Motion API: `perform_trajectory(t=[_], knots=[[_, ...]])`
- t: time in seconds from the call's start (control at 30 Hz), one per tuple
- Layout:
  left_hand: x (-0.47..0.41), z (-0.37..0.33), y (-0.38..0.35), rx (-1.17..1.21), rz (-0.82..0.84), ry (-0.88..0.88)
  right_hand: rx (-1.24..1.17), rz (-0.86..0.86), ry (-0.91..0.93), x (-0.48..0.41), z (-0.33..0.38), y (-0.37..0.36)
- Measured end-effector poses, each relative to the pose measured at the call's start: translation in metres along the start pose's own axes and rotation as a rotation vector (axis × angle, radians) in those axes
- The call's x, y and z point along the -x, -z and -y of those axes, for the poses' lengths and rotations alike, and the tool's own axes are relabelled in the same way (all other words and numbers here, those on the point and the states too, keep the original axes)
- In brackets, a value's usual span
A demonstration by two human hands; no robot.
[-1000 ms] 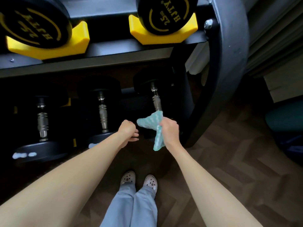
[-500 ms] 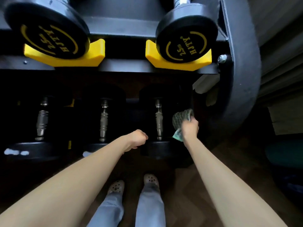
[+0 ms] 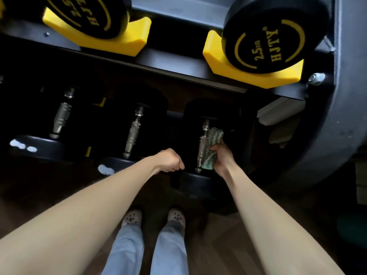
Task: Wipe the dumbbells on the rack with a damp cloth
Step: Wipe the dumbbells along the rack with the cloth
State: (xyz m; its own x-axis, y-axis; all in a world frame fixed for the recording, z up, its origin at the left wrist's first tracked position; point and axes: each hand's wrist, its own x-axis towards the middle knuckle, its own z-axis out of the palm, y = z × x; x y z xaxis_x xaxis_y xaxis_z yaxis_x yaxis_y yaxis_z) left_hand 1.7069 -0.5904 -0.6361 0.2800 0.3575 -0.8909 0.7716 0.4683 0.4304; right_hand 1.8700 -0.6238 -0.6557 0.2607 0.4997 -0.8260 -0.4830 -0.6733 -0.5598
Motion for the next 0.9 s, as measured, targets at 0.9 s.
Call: perform_trajectory(t=[0.9], knots=[[0.026, 0.010, 0.007, 0.092, 0.171, -0.024, -0.336, 0.118, -0.228, 0.032, 0.009, 0.033]])
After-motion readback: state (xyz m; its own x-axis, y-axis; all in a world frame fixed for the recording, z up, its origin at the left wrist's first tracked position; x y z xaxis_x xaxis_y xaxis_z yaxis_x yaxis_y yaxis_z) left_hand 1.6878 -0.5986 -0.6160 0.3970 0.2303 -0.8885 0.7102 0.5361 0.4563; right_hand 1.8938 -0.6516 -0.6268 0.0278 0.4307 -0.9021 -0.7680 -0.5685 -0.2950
